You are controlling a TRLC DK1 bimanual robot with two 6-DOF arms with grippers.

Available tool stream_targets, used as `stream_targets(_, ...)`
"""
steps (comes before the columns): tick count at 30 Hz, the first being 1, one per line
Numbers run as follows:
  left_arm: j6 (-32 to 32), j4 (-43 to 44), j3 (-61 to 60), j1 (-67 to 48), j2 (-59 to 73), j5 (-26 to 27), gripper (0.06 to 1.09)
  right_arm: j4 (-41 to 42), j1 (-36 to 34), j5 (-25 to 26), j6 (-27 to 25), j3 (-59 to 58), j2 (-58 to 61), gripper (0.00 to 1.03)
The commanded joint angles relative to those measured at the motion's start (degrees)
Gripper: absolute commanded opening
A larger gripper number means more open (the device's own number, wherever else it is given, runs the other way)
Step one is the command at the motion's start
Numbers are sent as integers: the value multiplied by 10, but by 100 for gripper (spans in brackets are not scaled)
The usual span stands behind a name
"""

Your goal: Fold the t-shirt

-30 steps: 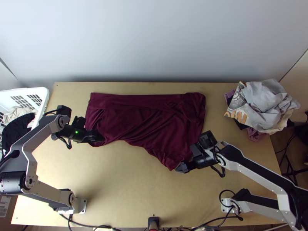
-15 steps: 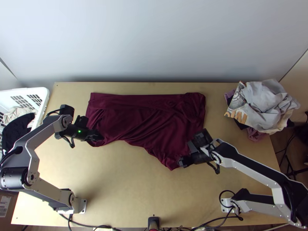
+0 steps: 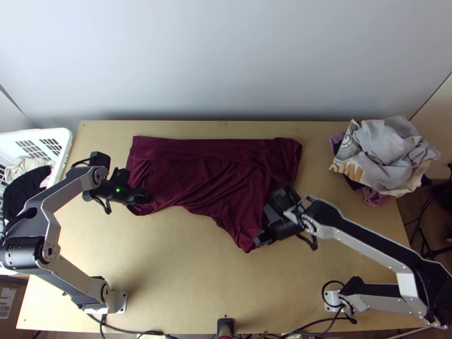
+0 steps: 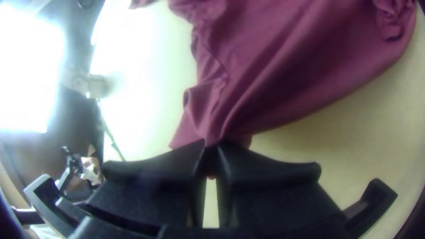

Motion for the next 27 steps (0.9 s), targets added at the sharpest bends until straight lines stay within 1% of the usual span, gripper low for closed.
stream_targets(1,2,3,-2,6,7,-8,9,-122,-117,-129,-28,160,-7,3)
stream_targets(3,2,3,-5,6,6,-8,9,-97,-188,-137,-26,192,-3,3)
stream_targets(4,3,1,-6,6,4,-8,9,-60,-223,-136,-17,194,1,5)
stream_targets(5,5,0,-6,6,1,-8,9,-31,-252,-136,1,192,9,11)
stream_targets(6,6,-1,-6,6,-2,-8,9,-13,-271,-136,7,188,20,24)
stream_targets(7,6,-3,-6,6,-4,-8,9,7,-292,-136,15,181,31,43)
stream_targets(8,8,-8,-6,6,-7,-8,9,13,-303,-136,16,172,44,65)
stream_targets(9,13,-11,-8,6,-9,-8,9,16,-303,-135,9,157,51,89)
stream_targets(10,13,-11,-9,6,-10,-8,9,24,-304,-135,1,141,55,100)
stream_targets(13,15,-12,-11,7,-11,-10,9,44,-290,-135,-14,93,61,99)
stream_targets(15,15,-13,-12,7,-11,-10,9,72,-274,-132,-14,57,66,99)
stream_targets(17,15,-14,-12,7,-12,-9,9,84,-261,-114,-14,38,67,99)
stream_targets(22,13,-20,-19,7,-28,-9,9,84,-255,-109,-13,16,16,99)
stream_targets(23,13,-23,-20,7,-31,-9,9,84,-247,-103,-13,10,6,99)
stream_targets(25,12,-22,-24,7,-31,-9,9,84,-217,-66,-8,-4,-8,99)
stream_targets(27,12,-17,-29,8,-28,-9,9,85,-186,-42,-3,-18,-8,99)
